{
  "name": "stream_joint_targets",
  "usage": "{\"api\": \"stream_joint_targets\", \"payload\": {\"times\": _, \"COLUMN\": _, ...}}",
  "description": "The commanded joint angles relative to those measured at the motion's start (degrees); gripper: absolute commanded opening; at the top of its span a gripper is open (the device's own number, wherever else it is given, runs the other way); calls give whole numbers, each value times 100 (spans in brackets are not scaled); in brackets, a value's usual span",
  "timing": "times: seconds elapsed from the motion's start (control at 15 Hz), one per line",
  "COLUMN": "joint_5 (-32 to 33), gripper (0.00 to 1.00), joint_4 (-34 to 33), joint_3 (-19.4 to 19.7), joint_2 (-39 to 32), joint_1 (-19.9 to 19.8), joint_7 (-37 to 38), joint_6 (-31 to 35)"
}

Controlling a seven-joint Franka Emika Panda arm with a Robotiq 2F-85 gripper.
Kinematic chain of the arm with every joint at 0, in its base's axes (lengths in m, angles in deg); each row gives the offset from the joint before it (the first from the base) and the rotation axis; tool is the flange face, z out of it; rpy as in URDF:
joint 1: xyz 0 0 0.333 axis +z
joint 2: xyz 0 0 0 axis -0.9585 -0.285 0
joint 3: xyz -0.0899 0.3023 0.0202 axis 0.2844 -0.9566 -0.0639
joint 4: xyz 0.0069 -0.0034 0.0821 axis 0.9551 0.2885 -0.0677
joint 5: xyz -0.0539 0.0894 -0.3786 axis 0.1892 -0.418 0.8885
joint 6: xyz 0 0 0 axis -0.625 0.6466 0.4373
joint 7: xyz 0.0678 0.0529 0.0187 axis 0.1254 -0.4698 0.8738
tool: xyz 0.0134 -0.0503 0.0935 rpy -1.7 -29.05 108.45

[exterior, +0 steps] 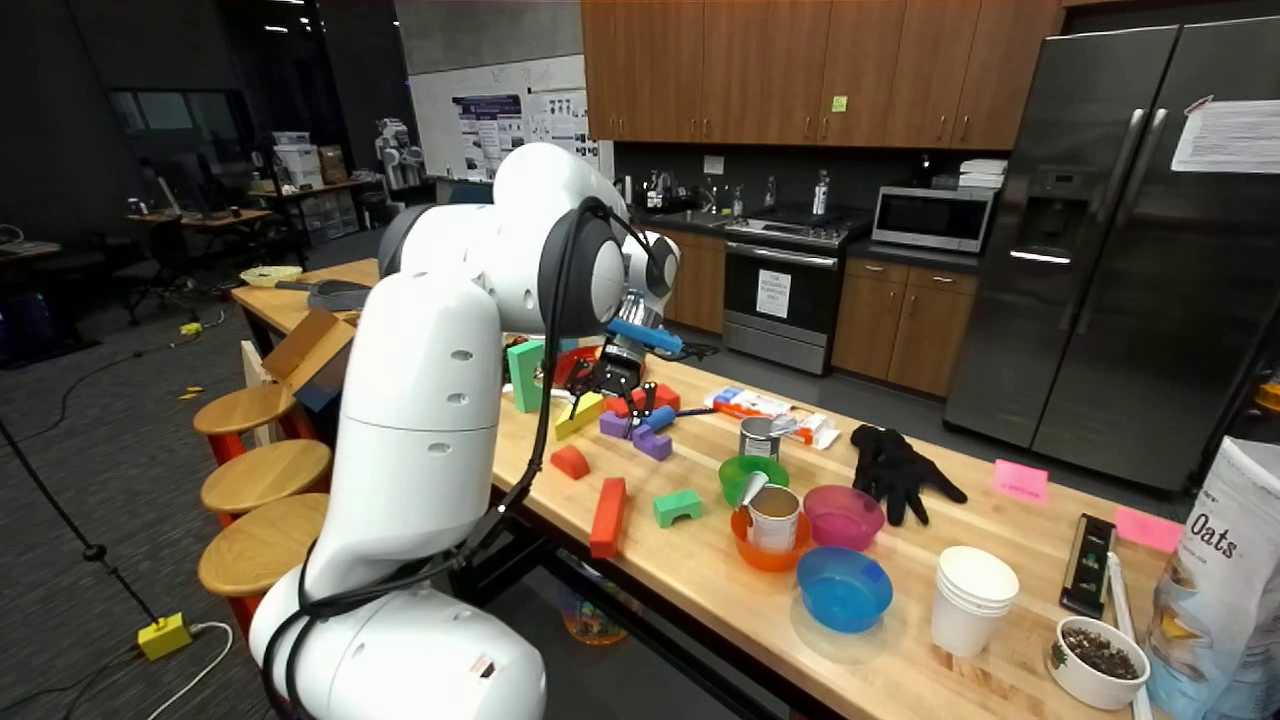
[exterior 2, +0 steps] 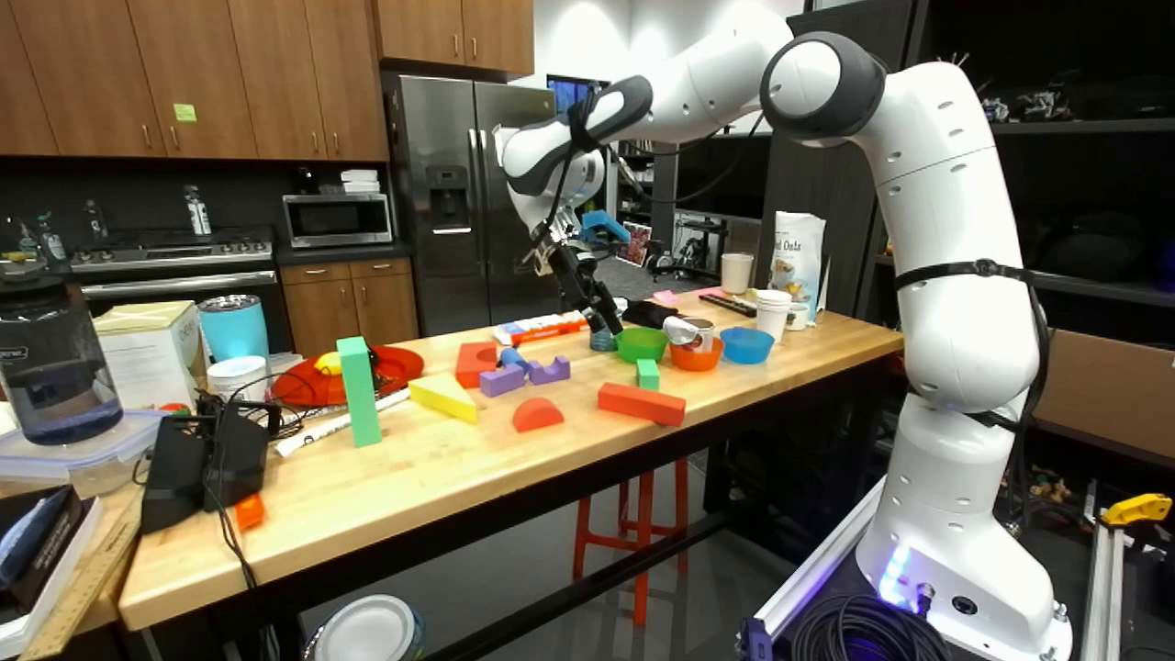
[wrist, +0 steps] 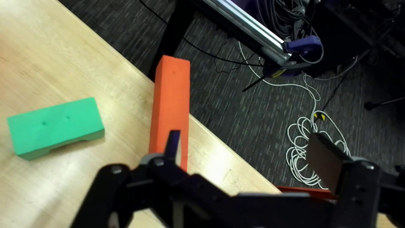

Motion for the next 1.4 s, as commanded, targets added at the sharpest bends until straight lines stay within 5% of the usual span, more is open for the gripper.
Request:
{"api": "stream_joint_targets", "payload": {"times": 0.0, "joint_5": 93, "gripper": 100, "joint_4": -502, "joint_3": 52, "joint_2": -324, "joint_1": 25, "joint_7": 73, "joint_6": -243}}
{"api": "stream_joint_targets", "payload": {"times": 0.8, "joint_5": 12, "gripper": 100, "joint_4": -1943, "joint_3": -67, "joint_2": -1804, "joint_1": 86, "joint_7": -46, "joint_6": -411}}
{"api": "stream_joint_targets", "payload": {"times": 1.33, "joint_5": -190, "gripper": 100, "joint_4": -1938, "joint_3": -183, "joint_2": -2034, "joint_1": 161, "joint_7": 85, "joint_6": -580}}
